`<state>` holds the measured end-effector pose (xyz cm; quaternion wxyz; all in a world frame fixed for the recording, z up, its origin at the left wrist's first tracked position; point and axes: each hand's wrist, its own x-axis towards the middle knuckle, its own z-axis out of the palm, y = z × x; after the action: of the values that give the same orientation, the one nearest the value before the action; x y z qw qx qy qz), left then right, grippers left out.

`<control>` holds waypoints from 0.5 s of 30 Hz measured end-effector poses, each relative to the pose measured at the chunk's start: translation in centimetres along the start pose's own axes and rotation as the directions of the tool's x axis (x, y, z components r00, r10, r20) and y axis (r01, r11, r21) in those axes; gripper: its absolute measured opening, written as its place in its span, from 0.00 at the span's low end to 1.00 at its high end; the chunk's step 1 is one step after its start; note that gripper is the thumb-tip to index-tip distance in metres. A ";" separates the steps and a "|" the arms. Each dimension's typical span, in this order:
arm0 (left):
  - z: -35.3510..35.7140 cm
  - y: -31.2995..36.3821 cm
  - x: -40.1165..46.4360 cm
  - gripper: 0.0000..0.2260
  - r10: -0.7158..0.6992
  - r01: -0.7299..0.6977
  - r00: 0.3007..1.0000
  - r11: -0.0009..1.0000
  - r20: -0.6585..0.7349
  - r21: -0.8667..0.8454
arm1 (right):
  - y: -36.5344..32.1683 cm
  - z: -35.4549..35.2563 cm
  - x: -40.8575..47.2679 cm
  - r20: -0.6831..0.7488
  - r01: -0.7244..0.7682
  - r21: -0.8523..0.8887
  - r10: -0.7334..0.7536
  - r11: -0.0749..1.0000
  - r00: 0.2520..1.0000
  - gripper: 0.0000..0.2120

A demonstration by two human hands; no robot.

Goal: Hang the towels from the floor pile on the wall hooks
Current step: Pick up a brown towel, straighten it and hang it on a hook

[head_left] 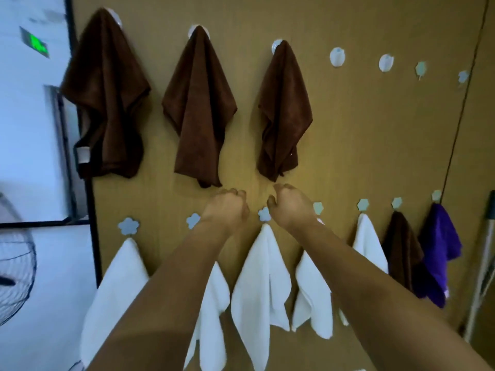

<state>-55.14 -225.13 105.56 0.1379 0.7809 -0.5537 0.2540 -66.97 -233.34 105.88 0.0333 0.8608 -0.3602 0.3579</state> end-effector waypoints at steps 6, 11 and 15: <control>-1.1 -0.2 -9.7 0.14 -0.145 0.156 0.982 0.984 0.122 -0.086 | -4.0 0.6 -7.9 0.153 0.226 -0.047 -0.217 0.973 0.964 0.13; -4.1 -1.9 -17.8 0.15 -0.232 0.243 0.957 0.969 0.171 -0.044 | -9.2 -0.9 -13.2 0.200 0.332 0.073 -0.340 0.940 0.919 0.14; -8.1 -6.1 -24.0 0.15 -0.350 0.343 0.926 0.937 0.144 0.072 | -15.7 -2.2 -15.7 0.221 0.427 0.121 -0.444 0.896 0.868 0.14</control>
<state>-57.55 -199.94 99.54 0.1194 0.8866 -0.4102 0.1770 -65.73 -211.68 100.60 0.0396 0.9576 -0.1457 0.2453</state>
